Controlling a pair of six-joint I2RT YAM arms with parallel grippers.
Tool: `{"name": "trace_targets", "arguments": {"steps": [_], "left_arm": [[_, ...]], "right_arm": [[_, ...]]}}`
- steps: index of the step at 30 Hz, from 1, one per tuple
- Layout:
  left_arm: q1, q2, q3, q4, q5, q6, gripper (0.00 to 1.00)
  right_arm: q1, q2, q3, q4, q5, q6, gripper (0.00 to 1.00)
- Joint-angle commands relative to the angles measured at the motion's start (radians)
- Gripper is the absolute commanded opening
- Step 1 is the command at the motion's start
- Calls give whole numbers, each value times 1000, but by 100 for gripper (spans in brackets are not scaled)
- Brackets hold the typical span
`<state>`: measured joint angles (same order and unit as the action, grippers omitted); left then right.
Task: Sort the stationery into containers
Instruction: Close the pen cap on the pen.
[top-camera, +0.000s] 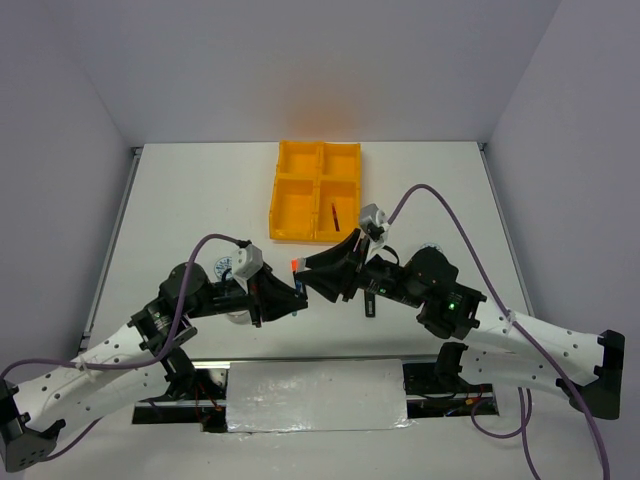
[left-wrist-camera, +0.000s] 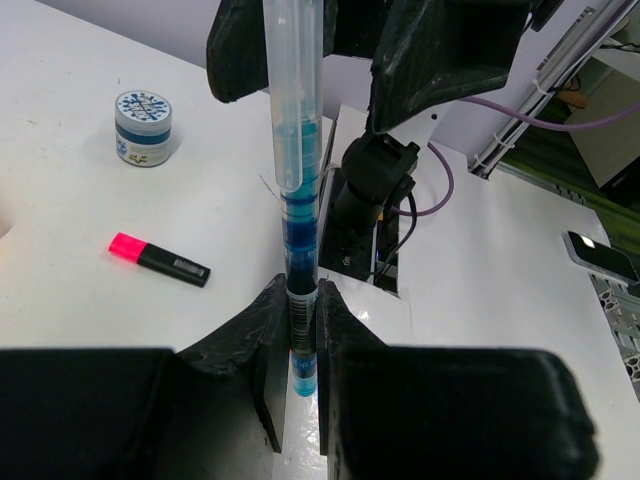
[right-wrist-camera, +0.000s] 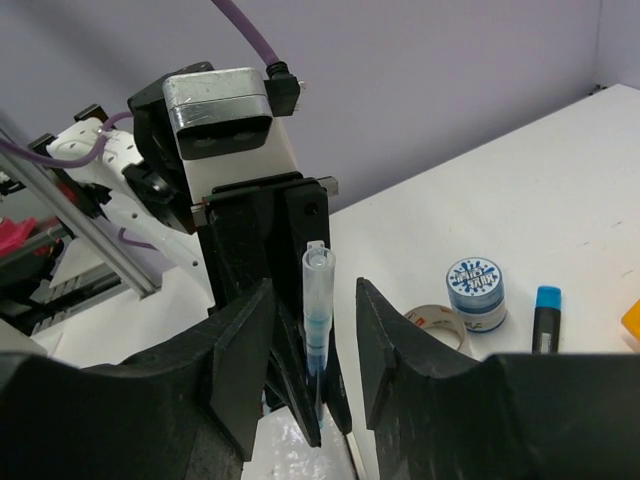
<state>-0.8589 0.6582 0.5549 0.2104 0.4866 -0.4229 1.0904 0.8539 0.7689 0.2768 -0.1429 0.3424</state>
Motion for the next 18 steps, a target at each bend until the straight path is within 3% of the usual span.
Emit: {"name": "trace_targets", "arguments": {"steps": [1,4,7,8,12,18], "left_arm": [[3,4,-6,70,29,-2,0],[3,7,-7,76,33,-4,0],[3,9,-6,75,40,-2,0],[3,11,-6,73,40,-2,0],[3,12,0,67,41,1,0],[3,-6,74,18,14,38,0]], "right_arm": [[5,-4,53,42,-12,-17,45],[6,0,58,42,-14,-19,41],[3,4,56,51,-18,-19,30],[6,5,55,55,-20,-17,20],[6,11,37,76,-35,-8,0],[5,8,-88,130,-37,32,0]]}}
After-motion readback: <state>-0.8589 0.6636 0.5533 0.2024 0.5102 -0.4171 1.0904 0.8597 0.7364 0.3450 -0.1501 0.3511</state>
